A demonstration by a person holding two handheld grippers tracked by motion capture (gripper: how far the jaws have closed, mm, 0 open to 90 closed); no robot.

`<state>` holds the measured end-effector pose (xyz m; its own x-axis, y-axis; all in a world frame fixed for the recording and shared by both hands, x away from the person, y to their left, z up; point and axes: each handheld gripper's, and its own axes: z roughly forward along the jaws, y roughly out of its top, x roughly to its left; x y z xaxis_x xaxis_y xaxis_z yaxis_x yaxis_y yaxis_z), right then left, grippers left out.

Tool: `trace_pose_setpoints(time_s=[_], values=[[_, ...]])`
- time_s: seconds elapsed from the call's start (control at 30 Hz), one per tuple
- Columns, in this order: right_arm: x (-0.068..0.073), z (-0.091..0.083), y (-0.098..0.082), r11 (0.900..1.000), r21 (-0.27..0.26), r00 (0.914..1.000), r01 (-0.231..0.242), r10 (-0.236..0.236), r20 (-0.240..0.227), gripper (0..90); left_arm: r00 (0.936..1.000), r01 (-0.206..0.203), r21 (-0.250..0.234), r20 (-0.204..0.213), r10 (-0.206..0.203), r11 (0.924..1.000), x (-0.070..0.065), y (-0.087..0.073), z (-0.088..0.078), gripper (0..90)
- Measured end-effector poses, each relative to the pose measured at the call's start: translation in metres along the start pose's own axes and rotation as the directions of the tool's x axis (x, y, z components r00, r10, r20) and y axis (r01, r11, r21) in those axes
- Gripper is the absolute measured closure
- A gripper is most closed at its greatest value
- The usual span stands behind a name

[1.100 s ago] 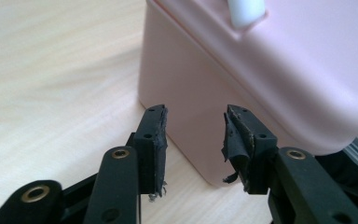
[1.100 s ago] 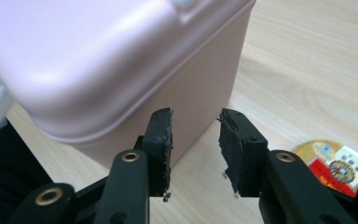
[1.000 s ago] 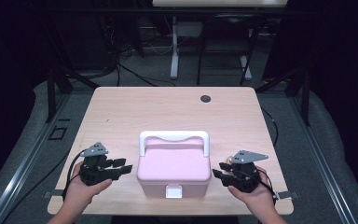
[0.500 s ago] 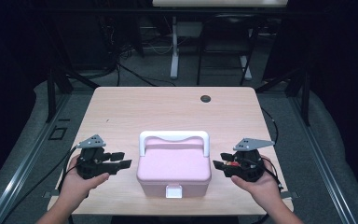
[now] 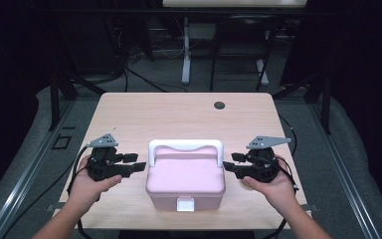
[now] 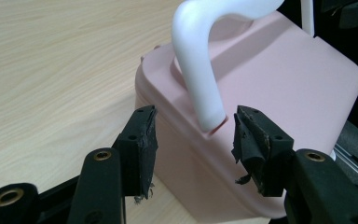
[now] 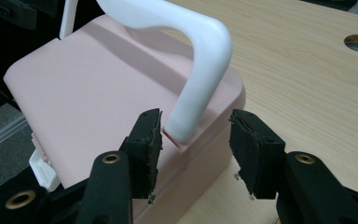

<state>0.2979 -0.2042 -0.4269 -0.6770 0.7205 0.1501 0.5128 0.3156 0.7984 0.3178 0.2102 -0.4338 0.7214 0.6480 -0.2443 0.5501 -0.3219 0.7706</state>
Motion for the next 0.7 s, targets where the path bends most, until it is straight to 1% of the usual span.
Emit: trace_pose_setpoints(time_s=[0.07,0.23,0.37,0.43,0.5,0.6,0.7], values=[[0.0,0.005,0.001,1.0,0.001,1.0,0.0,0.0,-0.008,52.2,1.0,0.0,-0.002,-0.001,0.0,1.0,0.0,0.002,0.004,48.4],[-0.001,0.017,0.002,1.0,0.0,0.9996,-0.011,0.011,-0.027,51.0,0.9998,0.006,0.001,0.02,-0.006,1.0,-0.001,0.005,0.014,47.1],[-0.003,0.026,0.003,1.0,0.011,0.9992,-0.019,0.02,-0.036,50.7,0.9999,0.001,0.013,0.017,-0.001,0.9999,-0.001,0.008,0.021,45.9],[-0.004,0.029,0.003,1.0,0.009,0.9985,-0.03,0.031,-0.046,50.9,0.9999,0.001,0.015,0.014,-0.001,0.9999,-0.001,0.009,0.024,45.9],[-0.004,0.032,0.004,1.0,0.004,0.9984,-0.029,0.029,-0.049,51.4,0.9999,-0.001,0.013,0.014,0.0,0.9999,-0.002,0.01,0.026,45.9],[-0.003,0.034,0.004,1.0,0.003,0.9988,-0.017,0.017,-0.047,52.8,0.9998,-0.001,0.012,0.019,0.001,0.9999,-0.004,0.01,0.028,49.3],[0.001,0.035,0.004,1.0,-0.009,0.9993,0.004,-0.004,-0.036,56.0,0.9997,-0.017,0.016,0.019,0.017,0.9997,-0.006,0.011,0.029,55.4]])
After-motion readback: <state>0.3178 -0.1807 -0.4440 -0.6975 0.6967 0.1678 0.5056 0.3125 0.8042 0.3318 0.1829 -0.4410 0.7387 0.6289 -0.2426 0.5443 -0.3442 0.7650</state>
